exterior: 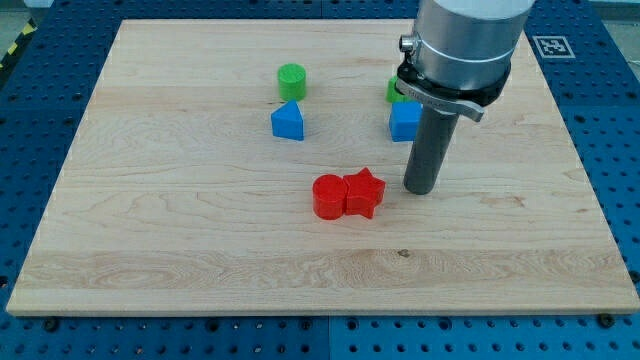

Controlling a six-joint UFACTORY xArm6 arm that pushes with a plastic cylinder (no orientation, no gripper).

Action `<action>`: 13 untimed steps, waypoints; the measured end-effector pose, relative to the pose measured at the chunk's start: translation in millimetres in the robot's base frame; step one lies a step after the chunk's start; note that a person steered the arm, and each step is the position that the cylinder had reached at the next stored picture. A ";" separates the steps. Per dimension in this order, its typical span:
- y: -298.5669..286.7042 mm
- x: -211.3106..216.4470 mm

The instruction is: Push the red star towards the left along with red circle

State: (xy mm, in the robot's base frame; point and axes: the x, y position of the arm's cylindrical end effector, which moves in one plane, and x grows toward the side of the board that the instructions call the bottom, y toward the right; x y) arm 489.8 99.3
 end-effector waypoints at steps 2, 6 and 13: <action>-47.3 2.7; -78.6 30.0; -209.9 57.1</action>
State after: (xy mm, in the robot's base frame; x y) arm 546.9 -110.6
